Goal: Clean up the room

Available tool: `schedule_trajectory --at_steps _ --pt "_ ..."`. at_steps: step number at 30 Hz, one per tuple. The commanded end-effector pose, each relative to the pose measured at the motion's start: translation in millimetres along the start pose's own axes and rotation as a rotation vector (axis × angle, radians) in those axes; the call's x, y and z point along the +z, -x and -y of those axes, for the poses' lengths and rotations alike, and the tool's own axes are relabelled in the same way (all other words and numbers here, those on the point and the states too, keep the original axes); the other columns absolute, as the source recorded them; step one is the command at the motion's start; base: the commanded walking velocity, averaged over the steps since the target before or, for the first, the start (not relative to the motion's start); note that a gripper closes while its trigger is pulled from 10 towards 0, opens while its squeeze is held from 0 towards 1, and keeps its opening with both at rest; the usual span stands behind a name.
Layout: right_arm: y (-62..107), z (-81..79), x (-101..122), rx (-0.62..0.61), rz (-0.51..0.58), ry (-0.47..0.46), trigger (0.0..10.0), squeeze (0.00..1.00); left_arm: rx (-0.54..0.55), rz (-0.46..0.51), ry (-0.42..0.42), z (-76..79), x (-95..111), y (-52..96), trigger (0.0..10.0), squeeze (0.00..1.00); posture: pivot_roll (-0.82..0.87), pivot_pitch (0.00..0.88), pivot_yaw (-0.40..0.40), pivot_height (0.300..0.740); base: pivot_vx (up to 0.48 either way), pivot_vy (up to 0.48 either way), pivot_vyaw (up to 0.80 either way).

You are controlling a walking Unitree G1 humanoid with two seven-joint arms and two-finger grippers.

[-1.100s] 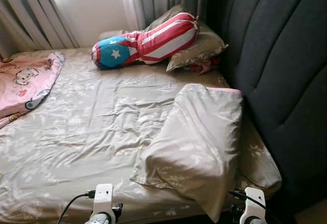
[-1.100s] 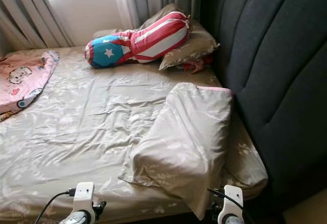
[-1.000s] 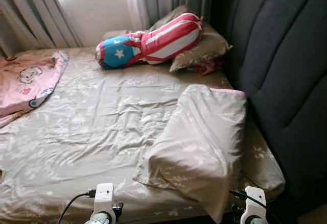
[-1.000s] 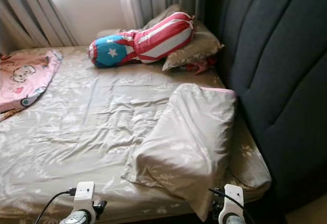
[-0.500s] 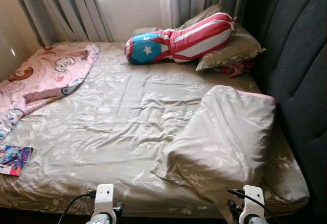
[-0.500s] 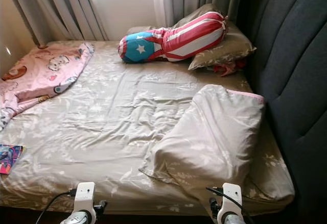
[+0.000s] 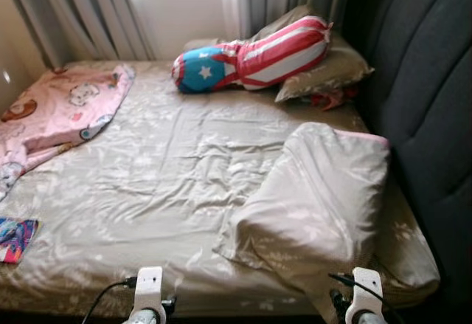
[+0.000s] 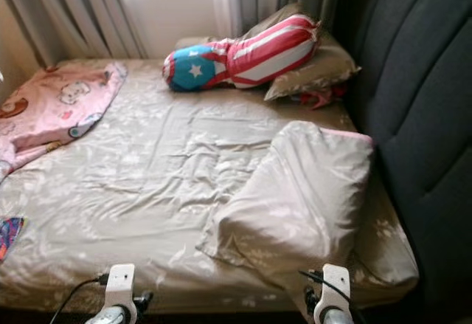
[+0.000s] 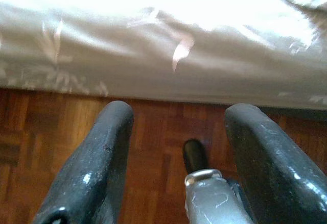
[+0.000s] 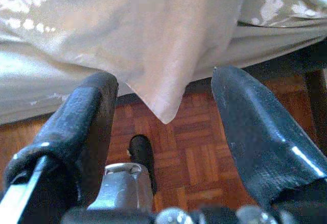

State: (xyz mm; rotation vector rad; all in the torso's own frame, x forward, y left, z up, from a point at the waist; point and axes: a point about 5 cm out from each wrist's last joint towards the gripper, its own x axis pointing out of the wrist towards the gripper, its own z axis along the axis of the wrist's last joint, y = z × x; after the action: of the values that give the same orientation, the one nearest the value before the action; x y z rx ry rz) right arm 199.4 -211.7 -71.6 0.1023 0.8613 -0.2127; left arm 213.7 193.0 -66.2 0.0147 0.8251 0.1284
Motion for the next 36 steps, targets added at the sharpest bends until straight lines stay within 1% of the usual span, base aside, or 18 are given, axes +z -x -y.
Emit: schedule_trajectory --at_steps 1,6,8,16,23,25,26,27,29,31,33,36 --pt "0.3 1.5 -2 -0.007 -0.013 0.0 10.0 0.0 0.0 -0.007 0.008 -1.3 1 -0.6 10.0 0.0 -0.19 0.0 0.022 0.74 0.277 0.0 -0.79" --pt "0.4 1.5 -2 -0.009 -0.008 -0.007 10.0 0.0 0.001 -0.007 0.008 -1.3 1 -0.6 10.0 0.0 -0.19 0.0 0.023 0.74 0.279 0.0 -0.77" --pt "0.4 1.3 -1 -0.007 0.006 -0.007 10.0 0.0 0.002 -0.006 0.008 -1.4 1 -0.6 10.0 0.0 -0.19 0.0 0.023 0.74 0.259 0.0 0.0" --pt "0.5 0.7 0 0.0 0.02 -0.021 10.0 0.0 0.007 -0.002 0.007 -1.8 2 -0.5 10.0 0.0 -0.19 0.0 0.024 0.74 0.0 0.0 0.0" --pt "0.6 0.1 2 0.011 0.038 -0.014 10.0 0.0 0.009 0.006 0.003 -2.2 2 -0.5 10.0 0.0 -0.19 0.0 0.025 0.74 0.0 0.0 0.0" --pt "0.8 -1.0 3 0.015 0.061 -0.044 10.0 0.0 0.009 0.025 -0.004 -2.9 4 -0.4 10.0 0.0 -0.2 0.0 0.027 0.74 0.0 0.0 0.0" --pt "0.8 -1.0 3 0.015 0.061 -0.044 10.0 0.0 0.009 0.025 -0.004 -2.9 4 -0.4 10.0 0.0 -0.2 0.0 0.027 0.74 0.0 0.0 0.0" --pt "1.2 -2.5 6 0.032 0.096 -0.065 10.0 0.0 0.007 0.06 0.006 -3.2 7 -0.1 10.0 0.0 -0.21 0.0 0.032 0.74 0.0 0.0 0.0" --pt "1.7 -4.5 11 0.064 0.145 -0.055 10.0 0.0 -0.001 0.109 0.022 -2.9 11 0.5 10.0 0.0 -0.21 0.0 0.033 0.74 0.0 0.0 0.0" --pt "1.8 -4.9 12 0.071 0.157 -0.045 10.0 0.0 -0.004 0.118 0.022 -2.7 12 0.6 10.0 0.0 -0.21 0.0 0.033 0.74 0.0 0.0 0.0" --pt "2.5 -6.9 15 0.099 0.192 -0.018 10.0 0.0 -0.008 0.15 0.036 -2.8 13 1.4 10.0 0.0 -0.21 0.0 0.037 0.74 0.0 0.0 0.0" --pt "3.0 -8.0 16 0.112 0.206 -0.005 10.0 0.0 -0.01 0.165 0.042 -2.9 14 1.9 10.0 0.0 -0.21 0.0 0.037 0.74 0.0 0.0 0.0"
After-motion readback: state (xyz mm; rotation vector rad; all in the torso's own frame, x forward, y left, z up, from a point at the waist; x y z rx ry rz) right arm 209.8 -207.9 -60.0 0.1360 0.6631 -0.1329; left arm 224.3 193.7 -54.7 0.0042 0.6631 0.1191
